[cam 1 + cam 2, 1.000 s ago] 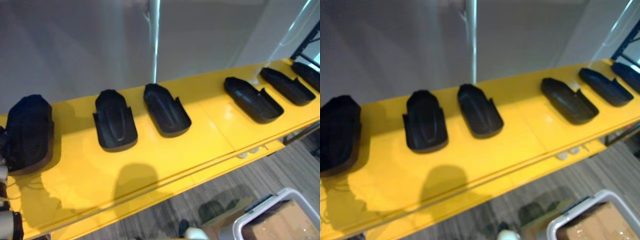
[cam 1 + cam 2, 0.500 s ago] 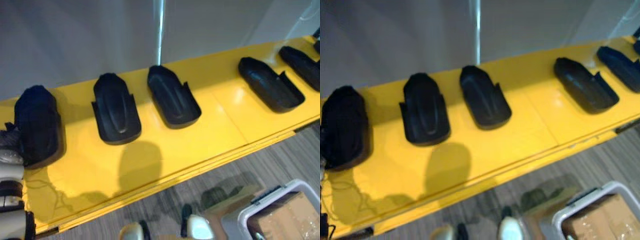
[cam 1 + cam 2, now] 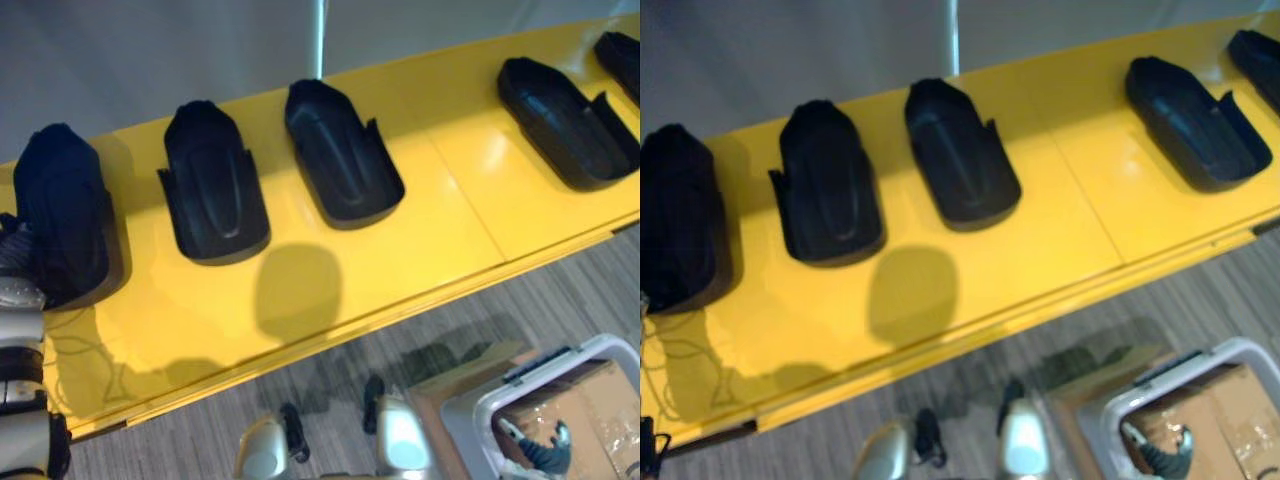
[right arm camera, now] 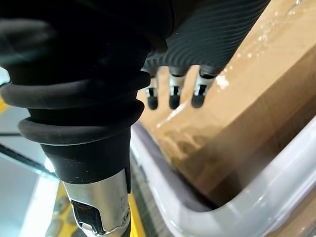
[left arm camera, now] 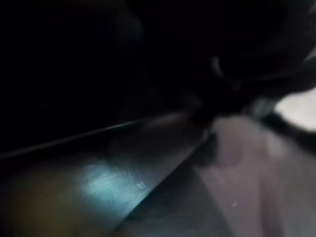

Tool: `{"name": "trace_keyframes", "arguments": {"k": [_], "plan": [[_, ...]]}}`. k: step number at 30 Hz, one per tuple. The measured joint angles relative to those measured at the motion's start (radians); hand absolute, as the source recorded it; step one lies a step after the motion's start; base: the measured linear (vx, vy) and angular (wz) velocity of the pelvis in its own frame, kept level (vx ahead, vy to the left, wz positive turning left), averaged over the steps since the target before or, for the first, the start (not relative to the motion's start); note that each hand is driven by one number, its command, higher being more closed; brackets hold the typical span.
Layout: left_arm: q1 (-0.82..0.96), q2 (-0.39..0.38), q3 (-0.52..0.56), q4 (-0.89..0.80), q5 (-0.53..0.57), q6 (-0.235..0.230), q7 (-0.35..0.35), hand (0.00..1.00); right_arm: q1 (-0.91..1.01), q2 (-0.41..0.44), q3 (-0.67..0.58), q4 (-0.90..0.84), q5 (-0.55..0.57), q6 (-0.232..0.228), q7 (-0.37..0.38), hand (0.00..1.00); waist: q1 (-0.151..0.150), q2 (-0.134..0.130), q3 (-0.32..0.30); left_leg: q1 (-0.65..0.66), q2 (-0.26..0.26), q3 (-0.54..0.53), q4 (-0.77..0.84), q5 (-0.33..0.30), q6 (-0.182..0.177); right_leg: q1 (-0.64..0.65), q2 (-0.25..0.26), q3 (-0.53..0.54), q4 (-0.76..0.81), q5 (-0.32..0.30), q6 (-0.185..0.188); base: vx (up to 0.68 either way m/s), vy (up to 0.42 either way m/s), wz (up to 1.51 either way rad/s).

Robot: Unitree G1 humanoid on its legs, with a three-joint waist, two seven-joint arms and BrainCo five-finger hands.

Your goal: Walk over and take plastic housings, then place them on the shelf

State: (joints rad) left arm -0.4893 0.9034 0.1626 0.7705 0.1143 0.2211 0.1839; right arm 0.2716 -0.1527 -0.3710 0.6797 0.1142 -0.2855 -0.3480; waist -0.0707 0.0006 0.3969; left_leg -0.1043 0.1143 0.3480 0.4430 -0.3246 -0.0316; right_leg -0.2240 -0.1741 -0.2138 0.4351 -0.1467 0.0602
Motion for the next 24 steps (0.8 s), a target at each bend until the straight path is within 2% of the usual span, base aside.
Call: {"name": "trace_keyframes", "arguments": {"k": [2, 5, 7, 9, 12, 13, 17, 21, 24], "plan": [[0.0, 0.0, -0.01, 0.0, -0.021, 0.0, 0.01, 0.0, 0.001, -0.007, 0.0, 0.0, -0.038, -0.003, 0.008, 0.0, -0.001, 0.002, 0.001, 0.003, -0.002, 0.001, -0.009, 0.006, -0.005, -0.006, -0.003, 0.002, 0.018, -0.011, -0.003, -0.02, -0.094, -0.01], [0.0, 0.0, -0.028, -0.003, -0.031, 0.0, 0.009, 0.0, 0.039, -0.03, 0.06, -0.053, -0.219, -0.039, 0.095, 0.0, -0.002, 0.002, 0.001, 0.027, -0.02, -0.003, -0.047, 0.024, -0.01, -0.006, -0.017, 0.001, 0.041, -0.031, -0.003, 0.02, -0.058, 0.05], [-0.006, 0.0, -0.037, -0.004, -0.029, 0.0, 0.009, 0.0, 0.057, -0.069, 0.187, -0.101, -0.337, -0.079, 0.169, 0.0, -0.002, 0.002, 0.001, 0.036, -0.025, -0.01, -0.07, 0.04, -0.011, -0.002, -0.02, -0.007, 0.039, -0.031, -0.004, 0.05, -0.056, 0.12], [-0.035, 0.001, -0.076, -0.005, -0.025, 0.0, 0.01, 0.0, 0.048, -0.096, 0.334, -0.124, -0.391, -0.124, 0.232, 0.0, 0.001, 0.002, 0.001, 0.038, -0.028, -0.035, -0.078, 0.053, -0.013, 0.015, -0.026, -0.035, 0.029, -0.032, -0.005, 0.04, -0.049, 0.32], [-0.05, -0.008, -0.11, -0.014, -0.016, -0.001, 0.01, 0.0, 0.004, -0.112, 0.532, -0.134, -0.404, -0.185, 0.277, 0.0, 0.004, 0.002, 0.001, 0.063, -0.034, -0.07, -0.104, 0.074, -0.015, 0.071, -0.032, -0.083, -0.002, -0.031, -0.005, 0.03, -0.039, 0.41], [-0.05, -0.009, -0.111, -0.016, -0.015, -0.001, 0.011, 0.0, -0.006, -0.128, 0.563, -0.156, -0.412, -0.201, 0.288, 0.0, 0.005, 0.002, 0.001, 0.068, -0.036, -0.079, -0.109, 0.077, -0.015, 0.084, -0.032, -0.092, -0.011, -0.031, -0.005, 0.01, -0.017, 0.29], [-0.062, -0.01, -0.112, -0.015, 0.023, -0.022, 0.053, 0.0, -0.089, -0.154, 0.736, -0.201, -0.412, -0.252, 0.275, 0.0, 0.042, 0.0, 0.0, 0.053, -0.044, -0.101, -0.132, 0.105, -0.015, 0.087, -0.038, -0.123, -0.029, -0.029, -0.003, 0.0, -0.015, 0.23], [-0.076, -0.01, -0.139, -0.013, 0.023, -0.052, 0.079, 0.0, -0.141, -0.154, 0.87, -0.244, -0.402, -0.259, 0.272, 0.0, 0.061, 0.0, 0.0, 0.05, -0.042, -0.134, -0.143, 0.125, -0.022, 0.115, -0.036, -0.164, -0.049, -0.027, -0.007, 0.0, -0.045, 0.28], [-0.08, -0.01, -0.14, -0.012, 0.054, -0.07, 0.085, 0.0, -0.145, -0.159, 0.895, -0.281, -0.381, -0.249, 0.263, 0.0, 0.068, 0.0, 0.0, 0.048, -0.041, -0.146, -0.147, 0.129, -0.023, 0.121, -0.032, -0.172, -0.062, -0.022, -0.009, 0.0, -0.014, 0.1]]}}
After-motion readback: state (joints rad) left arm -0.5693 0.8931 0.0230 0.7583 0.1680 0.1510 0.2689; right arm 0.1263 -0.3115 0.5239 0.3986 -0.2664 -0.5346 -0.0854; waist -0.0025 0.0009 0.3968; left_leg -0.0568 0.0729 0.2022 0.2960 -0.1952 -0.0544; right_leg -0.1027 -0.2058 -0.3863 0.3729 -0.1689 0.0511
